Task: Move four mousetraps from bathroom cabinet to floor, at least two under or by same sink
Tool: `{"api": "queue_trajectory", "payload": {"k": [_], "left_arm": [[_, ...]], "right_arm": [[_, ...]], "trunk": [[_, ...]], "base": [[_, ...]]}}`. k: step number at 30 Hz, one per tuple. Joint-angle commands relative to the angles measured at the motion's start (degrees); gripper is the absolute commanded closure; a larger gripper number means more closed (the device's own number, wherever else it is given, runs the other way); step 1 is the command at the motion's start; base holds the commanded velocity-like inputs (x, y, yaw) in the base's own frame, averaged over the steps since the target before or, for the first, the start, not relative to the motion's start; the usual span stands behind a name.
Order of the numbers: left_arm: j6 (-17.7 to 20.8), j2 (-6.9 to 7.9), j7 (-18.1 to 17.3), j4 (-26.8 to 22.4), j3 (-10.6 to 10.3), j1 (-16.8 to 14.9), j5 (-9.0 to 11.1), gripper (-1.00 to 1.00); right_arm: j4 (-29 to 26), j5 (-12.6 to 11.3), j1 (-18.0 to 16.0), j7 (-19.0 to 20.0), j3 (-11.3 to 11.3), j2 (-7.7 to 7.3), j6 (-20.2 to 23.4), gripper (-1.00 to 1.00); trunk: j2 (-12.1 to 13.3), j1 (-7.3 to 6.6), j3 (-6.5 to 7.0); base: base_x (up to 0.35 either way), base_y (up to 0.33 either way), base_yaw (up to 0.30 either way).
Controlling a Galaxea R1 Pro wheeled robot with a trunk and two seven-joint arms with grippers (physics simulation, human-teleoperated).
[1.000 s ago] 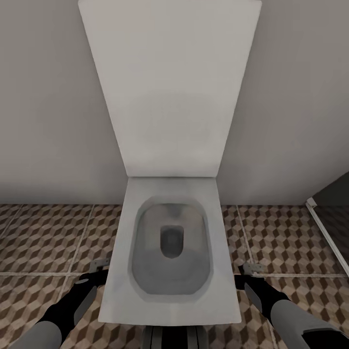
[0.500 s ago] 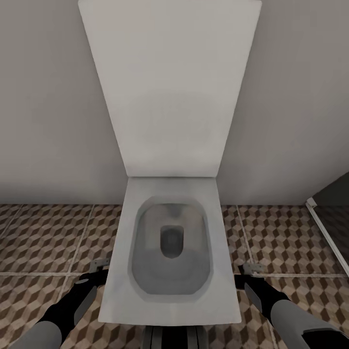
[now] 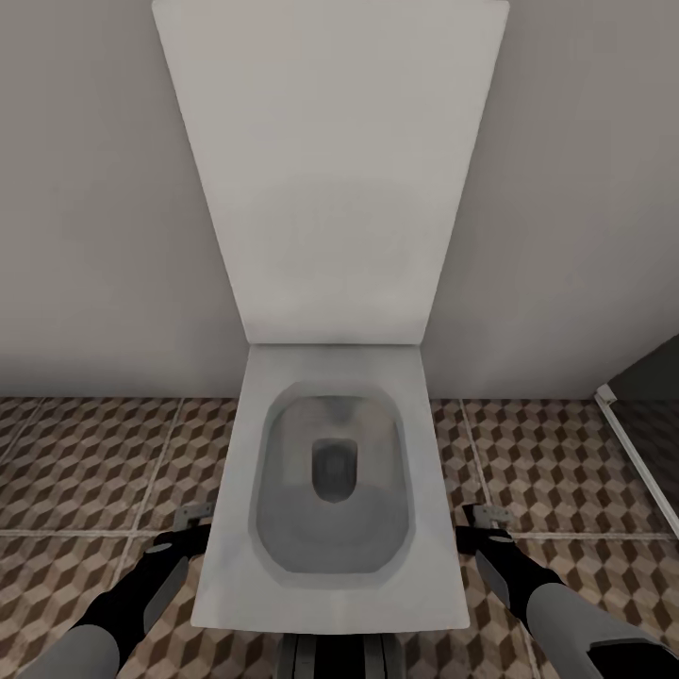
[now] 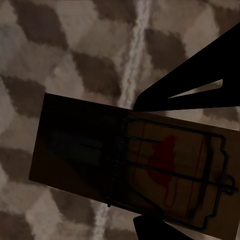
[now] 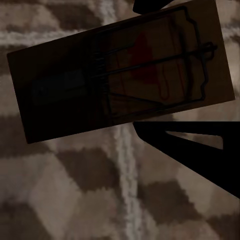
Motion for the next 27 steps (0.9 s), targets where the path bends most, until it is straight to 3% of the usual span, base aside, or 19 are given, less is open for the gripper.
{"api": "queue_trajectory", "payload": {"k": [1,6,14,27], "left_arm": [[0.2,0.09,0.5,-0.1,-0.5,0.0,0.4,1.00],[-1.8,0.09,0.5,0.0,-0.5,0.0,0.4,1.00],[-3.3,0.16,0.5,0.4,-0.5,0.0,0.4,1.00],[-3.4,0.18,0.5,0.4,-0.5,0.0,0.4,1.00]], "right_arm": [[-0.1,-0.6,0.0,-0.3,0.5,-0.04,0.3,1.00],[-0.1,-0.6,0.0,-0.3,0.5,-0.04,0.2,1.00],[-0.1,-0.6,0.0,-0.3,0.5,-0.05,0.2,1.00],[-0.1,-0.6,0.0,-0.3,0.5,-0.05,0.2,1.00]], "trunk": [[0.0,-0.01,-0.04],[0.0,-0.01,-0.04],[-0.1,0.20,-1.81],[-0.1,0.22,-2.03]], "base": [[0.000,0.000,0.000],[0.000,0.000,0.000],[0.000,0.000,0.000],[0.000,0.000,0.000]]}}
